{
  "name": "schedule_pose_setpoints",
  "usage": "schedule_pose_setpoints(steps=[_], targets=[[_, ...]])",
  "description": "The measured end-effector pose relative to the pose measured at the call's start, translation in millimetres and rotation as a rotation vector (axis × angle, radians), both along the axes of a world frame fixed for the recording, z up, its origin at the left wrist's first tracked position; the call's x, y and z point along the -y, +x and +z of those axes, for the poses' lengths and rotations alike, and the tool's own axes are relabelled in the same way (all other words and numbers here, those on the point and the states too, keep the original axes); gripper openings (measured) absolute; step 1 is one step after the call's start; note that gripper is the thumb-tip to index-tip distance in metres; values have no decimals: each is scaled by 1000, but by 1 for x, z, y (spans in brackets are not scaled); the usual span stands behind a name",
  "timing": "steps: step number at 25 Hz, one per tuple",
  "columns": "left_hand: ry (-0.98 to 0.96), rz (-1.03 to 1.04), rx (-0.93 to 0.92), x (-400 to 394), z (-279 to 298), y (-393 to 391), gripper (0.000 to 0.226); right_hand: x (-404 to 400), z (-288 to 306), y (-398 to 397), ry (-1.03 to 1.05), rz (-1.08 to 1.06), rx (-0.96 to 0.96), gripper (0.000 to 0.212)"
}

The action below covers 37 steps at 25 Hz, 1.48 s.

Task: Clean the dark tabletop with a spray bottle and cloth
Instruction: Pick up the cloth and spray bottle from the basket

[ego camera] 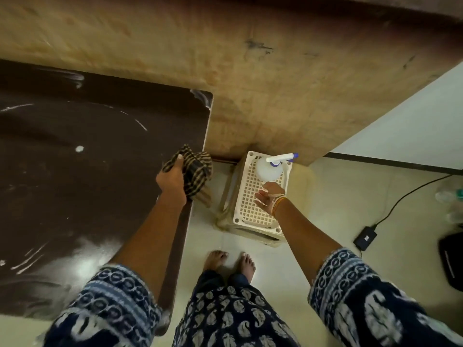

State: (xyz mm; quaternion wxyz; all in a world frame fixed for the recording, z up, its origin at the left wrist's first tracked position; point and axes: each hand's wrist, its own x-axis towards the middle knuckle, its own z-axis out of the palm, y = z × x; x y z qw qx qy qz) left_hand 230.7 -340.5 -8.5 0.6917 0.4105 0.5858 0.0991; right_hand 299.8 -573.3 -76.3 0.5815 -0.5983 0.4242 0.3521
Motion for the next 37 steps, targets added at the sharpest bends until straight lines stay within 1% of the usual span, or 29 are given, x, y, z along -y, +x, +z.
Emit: schedule_pose_setpoints(steps=[2,5,6,8,9,12,14,15,18,20,21,23,25,26,27,30,32,35,37], targets=[[38,3,-35,-1,-10,4,54,6,-16,15,-108,92,80,31],[48,-1,-67,-5,-16,5,61,-1,-32,40,-243,203,308,38],[43,-5,-76,-7,-17,4,63,-5,-38,47,-300,244,351,48],[48,-24,-100,-8,-17,3,67,-9,-48,58,-407,329,357,65],[58,-38,-111,-7,-17,2,68,-11,-51,60,-448,349,345,67],[95,-53,-129,-6,-16,3,67,-12,-55,60,-520,303,338,60],[117,-56,-139,-3,-16,3,66,-7,-58,59,-495,272,389,56],[119,-61,-144,-2,-15,3,67,-4,-58,56,-465,292,409,54],[95,-71,-138,-4,-11,2,70,5,-57,40,-315,353,419,45],[62,-80,-103,-6,-8,1,73,11,-48,28,-219,333,403,41],[57,-88,-95,-6,-7,2,74,14,-44,21,-174,297,392,36],[73,-97,-91,-6,-8,0,74,18,-38,5,-90,119,368,24],[115,-96,-94,-4,-10,0,69,20,-31,-10,-35,-74,345,20],[140,-94,-98,-3,-11,1,65,22,-31,-15,-5,-103,350,20],[166,-96,-109,0,-11,2,62,24,-29,-21,21,-82,351,22],[219,-100,-122,5,-11,2,58,33,-25,-36,84,62,334,41],[217,-103,-107,6,-10,2,59,40,-20,-44,112,116,351,50],[154,-125,-66,0,-9,0,61,42,-10,-63,116,134,360,54],[44,-150,-14,-7,-9,-1,63,40,-3,-78,76,129,376,65]])
